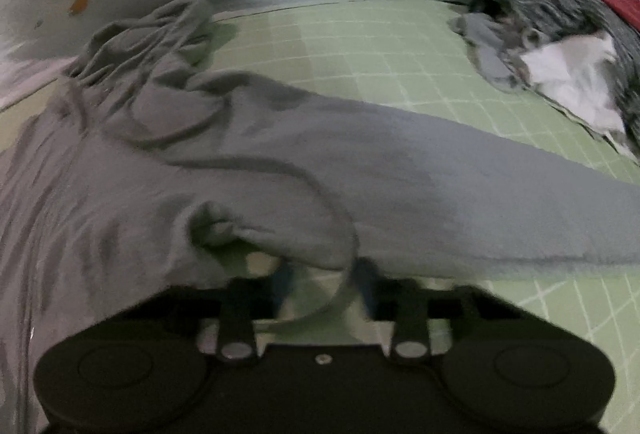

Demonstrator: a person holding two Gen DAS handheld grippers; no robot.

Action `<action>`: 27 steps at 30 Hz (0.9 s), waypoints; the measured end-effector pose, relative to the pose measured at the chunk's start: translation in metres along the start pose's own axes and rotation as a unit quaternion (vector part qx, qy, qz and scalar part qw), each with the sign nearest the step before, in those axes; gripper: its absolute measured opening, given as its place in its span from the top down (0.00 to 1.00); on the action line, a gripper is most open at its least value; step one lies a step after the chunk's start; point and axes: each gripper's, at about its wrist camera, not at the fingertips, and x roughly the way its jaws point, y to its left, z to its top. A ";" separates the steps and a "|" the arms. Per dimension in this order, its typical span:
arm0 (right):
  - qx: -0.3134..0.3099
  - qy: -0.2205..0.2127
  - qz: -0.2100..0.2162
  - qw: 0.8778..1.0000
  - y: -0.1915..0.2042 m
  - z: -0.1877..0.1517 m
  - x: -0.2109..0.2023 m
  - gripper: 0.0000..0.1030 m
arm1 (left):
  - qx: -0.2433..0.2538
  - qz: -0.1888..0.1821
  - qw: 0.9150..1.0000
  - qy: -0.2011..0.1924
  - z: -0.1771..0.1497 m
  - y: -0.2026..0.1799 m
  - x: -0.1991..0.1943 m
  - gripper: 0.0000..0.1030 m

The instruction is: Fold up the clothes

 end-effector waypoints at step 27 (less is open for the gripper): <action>-0.003 -0.024 0.177 0.984 0.085 0.020 -0.052 0.52 | -0.012 -0.032 0.999 -0.013 0.006 0.025 0.008 0.03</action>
